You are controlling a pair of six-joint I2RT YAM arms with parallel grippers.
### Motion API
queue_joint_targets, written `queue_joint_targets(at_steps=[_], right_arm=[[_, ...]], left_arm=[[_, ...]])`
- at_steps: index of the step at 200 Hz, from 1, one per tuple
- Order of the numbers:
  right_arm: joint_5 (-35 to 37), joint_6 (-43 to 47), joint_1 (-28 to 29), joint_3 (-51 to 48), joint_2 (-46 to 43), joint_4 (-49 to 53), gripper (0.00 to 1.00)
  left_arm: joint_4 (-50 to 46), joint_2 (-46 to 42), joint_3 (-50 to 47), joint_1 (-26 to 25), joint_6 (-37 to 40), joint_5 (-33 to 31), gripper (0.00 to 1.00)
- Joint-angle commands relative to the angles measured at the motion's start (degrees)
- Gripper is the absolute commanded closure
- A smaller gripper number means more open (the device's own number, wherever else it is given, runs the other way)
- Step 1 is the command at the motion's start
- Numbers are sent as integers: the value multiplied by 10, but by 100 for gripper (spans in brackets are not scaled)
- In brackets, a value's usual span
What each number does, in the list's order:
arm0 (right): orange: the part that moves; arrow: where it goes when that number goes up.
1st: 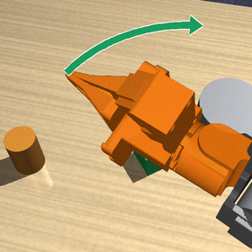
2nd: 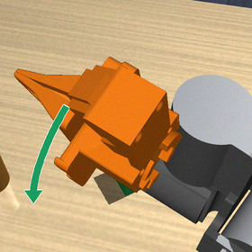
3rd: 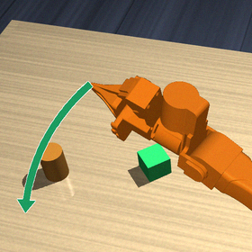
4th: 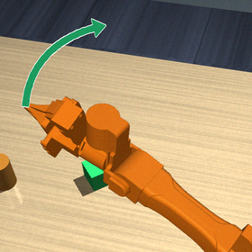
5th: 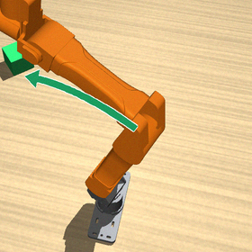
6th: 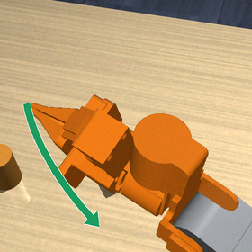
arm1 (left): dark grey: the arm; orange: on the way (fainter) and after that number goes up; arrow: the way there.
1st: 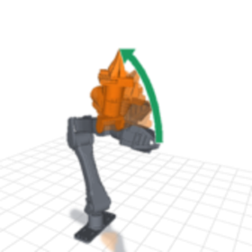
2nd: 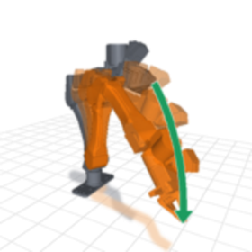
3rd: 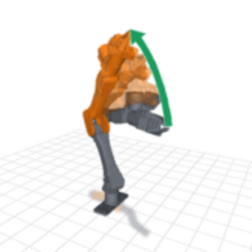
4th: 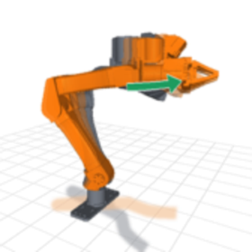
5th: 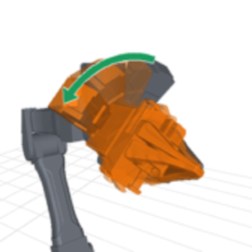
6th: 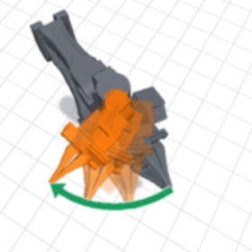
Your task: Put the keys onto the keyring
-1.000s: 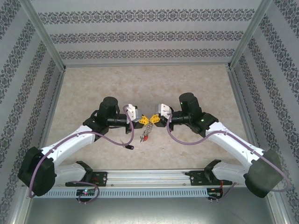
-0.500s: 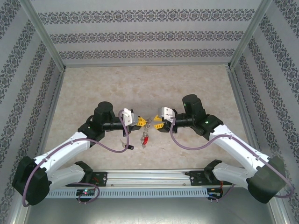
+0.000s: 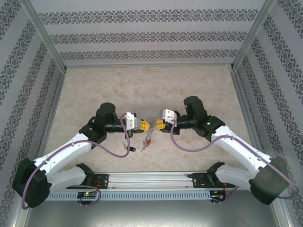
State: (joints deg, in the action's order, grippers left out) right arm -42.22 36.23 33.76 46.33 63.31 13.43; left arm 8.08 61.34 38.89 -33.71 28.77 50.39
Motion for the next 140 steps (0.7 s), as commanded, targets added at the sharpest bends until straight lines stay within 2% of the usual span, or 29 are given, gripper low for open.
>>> queue_joint_targets(at_steps=[1, 64, 110, 140], right_arm=[[5, 15, 19, 14, 5, -20, 81], [37, 17, 49, 21, -10, -40, 78], [34, 48, 57, 35, -3, -14, 85], [27, 45, 60, 39, -1, -13, 85]], left_arm=[[1, 1, 24, -7, 29, 24, 100], [-1, 10, 30, -7, 29, 37, 100], [-27, 12, 39, -8, 40, 45, 100], [-40, 13, 42, -8, 48, 41, 100]])
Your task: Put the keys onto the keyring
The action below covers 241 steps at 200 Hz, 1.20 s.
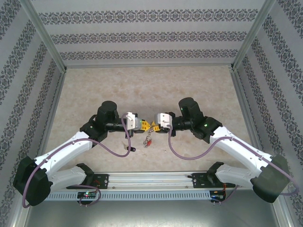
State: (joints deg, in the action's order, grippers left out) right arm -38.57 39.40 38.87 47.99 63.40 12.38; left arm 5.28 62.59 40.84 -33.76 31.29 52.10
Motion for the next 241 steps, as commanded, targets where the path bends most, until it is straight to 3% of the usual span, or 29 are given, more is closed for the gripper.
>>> queue_joint_targets(at_steps=[1, 37, 61, 79, 95, 110, 121, 131, 136, 181, 207, 225, 241], right_arm=[[-10, 13, 9, 23, -2, -3, 85], [-16, 15, 18, 31, 0, 2, 86], [-24, 22, 25, 38, 7, 10, 90], [-19, 26, 27, 36, 12, 8, 100], [-3, 24, 27, 32, 14, 1, 100], [13, 19, 25, 22, 9, -17, 100], [18, 16, 19, 16, 3, -27, 100], [23, 10, 13, 9, -4, -38, 100], [25, 8, 10, 4, -8, -45, 100], [71, -67, 6, -72, -60, -195, 100], [49, -129, 5, -102, -74, -266, 100], [33, -169, 5, -117, -75, -304, 100], [30, -215, 6, -133, -72, -360, 100]], left_arm=[[-12, 1, 23, -8, 23, 24, 100], [-34, 11, 33, -8, 32, 26, 100], [-26, 15, 32, -9, 31, 21, 100], [-14, 12, 29, -9, 25, 15, 100], [-4, 10, 26, -9, 13, 4, 100], [-7, 8, 25, -9, 2, -9, 87], [-18, 2, 24, -8, -1, -14, 68], [-27, -4, 21, -7, -1, -15, 18], [-31, -8, 19, -6, -4, -15, 8], [9, -40, -20, -3, -55, -35, 10], [59, -61, -47, -3, -82, -70, 13], [80, -70, -53, -3, -95, -88, 19], [95, -67, -52, -3, -109, -86, 32]])
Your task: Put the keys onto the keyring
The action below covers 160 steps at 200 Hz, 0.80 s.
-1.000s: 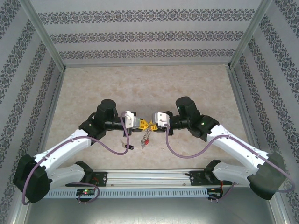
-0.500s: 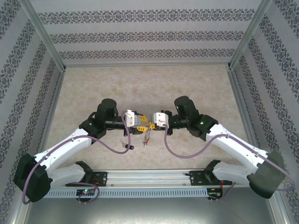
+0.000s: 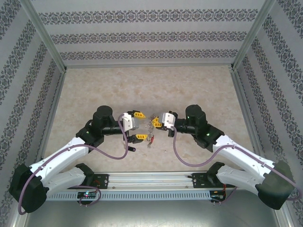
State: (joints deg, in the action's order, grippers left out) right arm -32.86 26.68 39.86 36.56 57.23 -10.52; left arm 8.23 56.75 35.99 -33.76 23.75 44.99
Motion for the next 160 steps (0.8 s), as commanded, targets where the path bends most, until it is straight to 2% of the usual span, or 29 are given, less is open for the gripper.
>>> queue_joint_targets(at_steps=[1, 10, 56, 83, 119, 142, 160], right_arm=[[-27, -90, -4, -19, -10, -133, 100], [-23, -113, -4, -25, -7, -157, 100], [-7, -198, -3, -49, 23, -277, 100], [-21, -213, -2, -47, 41, -304, 100], [6, -274, 13, -58, 74, -392, 100], [16, -292, 17, -65, 91, -422, 100], [4, -290, 16, -65, 96, -424, 100]], left_arm=[[67, -8, -3, -3, -35, -13, 33], [79, -6, -4, -3, -45, -3, 40], [111, -2, -9, -4, -66, 16, 57], [109, -7, -9, -4, -61, 25, 59], [110, -6, -13, -14, -48, 27, 63], [113, -13, -16, -19, -43, 18, 62], [108, -18, -16, -20, -43, 17, 56]])
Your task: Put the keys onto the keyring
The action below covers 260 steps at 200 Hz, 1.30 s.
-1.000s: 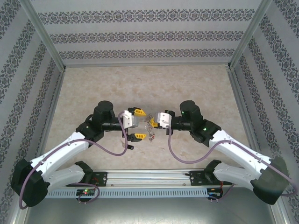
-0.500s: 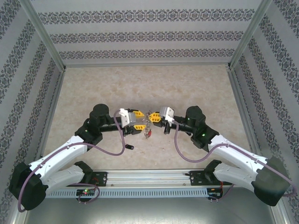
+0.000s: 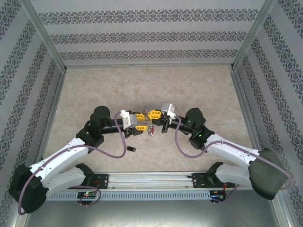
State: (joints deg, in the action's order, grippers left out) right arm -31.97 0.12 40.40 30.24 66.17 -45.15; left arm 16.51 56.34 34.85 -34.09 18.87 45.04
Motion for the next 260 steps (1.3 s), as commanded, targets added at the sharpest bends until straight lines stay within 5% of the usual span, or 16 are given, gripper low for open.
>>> queue_joint_targets(at_steps=[1, 57, 117, 173, 260], right_arm=[[-6, -24, 11, -2, 6, -78, 100], [-15, 3, -31, 4, -9, -21, 100], [216, -30, 6, 22, -10, 29, 100], [387, -57, 55, 42, -10, 71, 100], [445, -63, 91, 70, -28, 118, 100]], left_arm=[[25, -14, -4, -17, 6, 16, 55], [-14, -84, -30, -16, 13, -43, 43], [-13, -108, -41, -16, -75, -127, 17], [-23, -6, 12, -20, -171, -267, 8], [8, 32, 22, -26, -162, -262, 24]])
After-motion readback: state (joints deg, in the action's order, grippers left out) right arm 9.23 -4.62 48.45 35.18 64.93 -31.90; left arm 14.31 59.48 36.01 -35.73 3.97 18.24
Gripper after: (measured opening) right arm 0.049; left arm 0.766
